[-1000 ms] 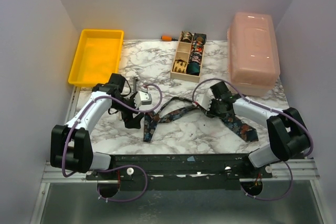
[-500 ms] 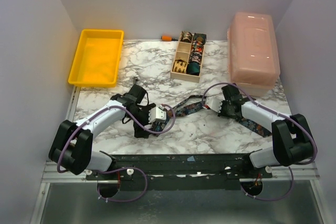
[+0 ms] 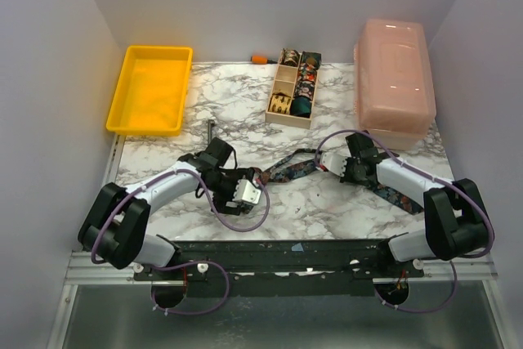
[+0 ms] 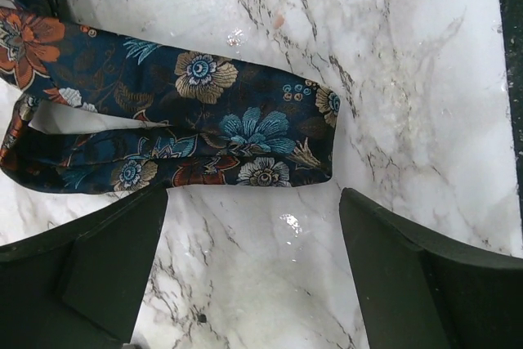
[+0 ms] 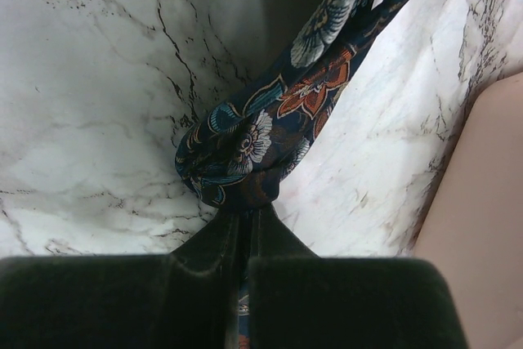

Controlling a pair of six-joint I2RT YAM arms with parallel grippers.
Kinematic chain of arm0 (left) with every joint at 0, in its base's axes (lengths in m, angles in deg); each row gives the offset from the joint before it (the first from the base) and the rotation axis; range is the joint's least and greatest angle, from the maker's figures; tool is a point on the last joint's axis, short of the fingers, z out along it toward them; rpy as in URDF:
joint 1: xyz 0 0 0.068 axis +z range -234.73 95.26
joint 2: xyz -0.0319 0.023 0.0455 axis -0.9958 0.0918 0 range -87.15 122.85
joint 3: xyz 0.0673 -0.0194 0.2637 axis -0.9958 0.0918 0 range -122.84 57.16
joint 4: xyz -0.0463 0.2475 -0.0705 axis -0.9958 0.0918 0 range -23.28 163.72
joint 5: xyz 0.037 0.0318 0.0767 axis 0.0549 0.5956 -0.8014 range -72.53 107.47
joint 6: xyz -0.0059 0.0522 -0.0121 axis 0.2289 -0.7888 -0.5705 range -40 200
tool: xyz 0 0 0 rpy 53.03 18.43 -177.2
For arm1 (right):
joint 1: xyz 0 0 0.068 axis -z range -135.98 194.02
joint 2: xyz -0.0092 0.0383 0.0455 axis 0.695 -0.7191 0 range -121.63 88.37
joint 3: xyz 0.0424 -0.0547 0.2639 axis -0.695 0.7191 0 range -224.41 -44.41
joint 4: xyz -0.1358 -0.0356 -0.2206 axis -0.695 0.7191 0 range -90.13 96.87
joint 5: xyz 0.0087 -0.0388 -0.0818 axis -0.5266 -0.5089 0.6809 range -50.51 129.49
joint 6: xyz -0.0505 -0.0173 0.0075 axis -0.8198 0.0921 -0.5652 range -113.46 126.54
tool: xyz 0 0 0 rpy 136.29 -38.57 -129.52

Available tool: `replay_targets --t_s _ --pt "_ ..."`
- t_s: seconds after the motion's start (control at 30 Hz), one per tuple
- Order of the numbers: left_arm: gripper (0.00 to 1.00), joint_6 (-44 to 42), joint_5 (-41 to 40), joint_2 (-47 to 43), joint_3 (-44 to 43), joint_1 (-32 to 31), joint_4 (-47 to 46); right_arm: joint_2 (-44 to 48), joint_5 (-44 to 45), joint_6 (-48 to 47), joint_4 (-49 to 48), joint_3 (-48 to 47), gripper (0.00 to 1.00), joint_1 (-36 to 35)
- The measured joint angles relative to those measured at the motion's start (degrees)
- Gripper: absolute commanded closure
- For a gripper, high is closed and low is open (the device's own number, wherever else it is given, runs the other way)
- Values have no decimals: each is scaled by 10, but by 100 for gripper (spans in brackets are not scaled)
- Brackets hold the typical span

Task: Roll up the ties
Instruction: Flatten out the tie at the center of the board.

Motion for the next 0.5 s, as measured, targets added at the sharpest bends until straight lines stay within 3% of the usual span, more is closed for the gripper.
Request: replay_targets --t_s 0.17,0.5 --pt "14 -15 1 -9 22 -8 -33 -5 0 0 6 -5 99 0" --pt "7 -36 -2 -85 83 -33 -77 -7 0 -3 9 -7 99 0"
